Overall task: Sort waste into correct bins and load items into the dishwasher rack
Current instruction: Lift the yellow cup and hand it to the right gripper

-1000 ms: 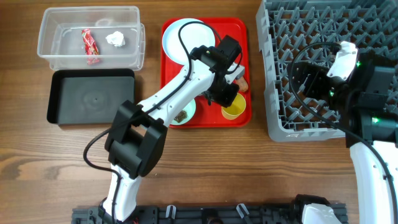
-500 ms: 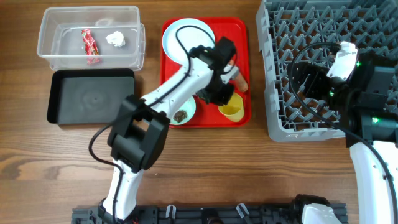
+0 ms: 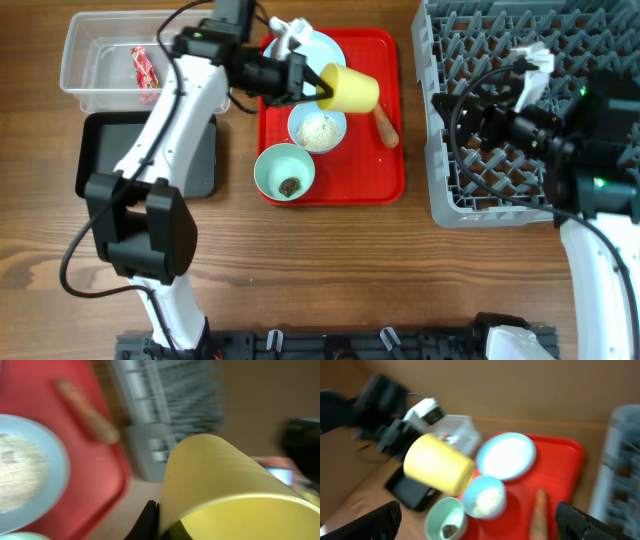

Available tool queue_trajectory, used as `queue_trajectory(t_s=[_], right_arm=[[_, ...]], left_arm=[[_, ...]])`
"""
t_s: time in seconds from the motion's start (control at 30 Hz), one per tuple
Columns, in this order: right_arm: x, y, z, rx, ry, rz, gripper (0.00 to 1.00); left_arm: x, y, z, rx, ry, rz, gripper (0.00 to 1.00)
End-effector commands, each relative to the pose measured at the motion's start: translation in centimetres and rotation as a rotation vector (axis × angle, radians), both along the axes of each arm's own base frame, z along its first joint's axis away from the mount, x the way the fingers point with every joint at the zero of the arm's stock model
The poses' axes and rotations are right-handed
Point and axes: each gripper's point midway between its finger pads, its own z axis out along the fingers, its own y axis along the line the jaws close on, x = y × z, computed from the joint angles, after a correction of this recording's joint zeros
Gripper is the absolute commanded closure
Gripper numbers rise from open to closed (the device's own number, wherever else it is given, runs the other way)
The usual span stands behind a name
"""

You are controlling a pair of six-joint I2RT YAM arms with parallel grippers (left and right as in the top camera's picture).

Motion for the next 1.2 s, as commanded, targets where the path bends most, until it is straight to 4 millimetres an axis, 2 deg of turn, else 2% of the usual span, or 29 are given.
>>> queue_trajectory(t_s=[0.0,0.1,0.23,0.47,0.6,1.07,1.17], right_arm=[[-1.5,3.3,1.3,0.096,-0.095,0.308,0.0],[-1.7,5.0,1.3,0.137,-0.129,0.43,0.0],[-1.5,7.8,0.3,0.146,-0.136,0.525,0.0],[-2.4,10.6,0.9,0.138,-0.206,0.621,0.0],[-2.3,11.6,1.1,0.133,-0.208,0.614,0.01],[-2.2,11.8,2.1,0.149,-0.229,0.613,0.44],[-1.9,11.7,3.0,0.164,-0.248,0.604,0.45]], left_arm=[[-2.2,-0.9,5.5,-0.306,-0.015,-0.14,0.96],[-2.7,-1.3,5.8,-0.328,0.0,-0.157,0.96],[-4.2,-2.4,7.6,-0.432,-0.019,-0.236,0.96],[-5.2,-3.6,7.6,-0.437,-0.008,-0.272,0.96],[-6.1,-4.6,7.7,-0.44,0.0,-0.303,0.96],[-6.4,-5.0,7.6,-0.436,-0.001,-0.311,0.96],[-6.2,-5.0,7.3,-0.415,-0.009,-0.304,0.89]])
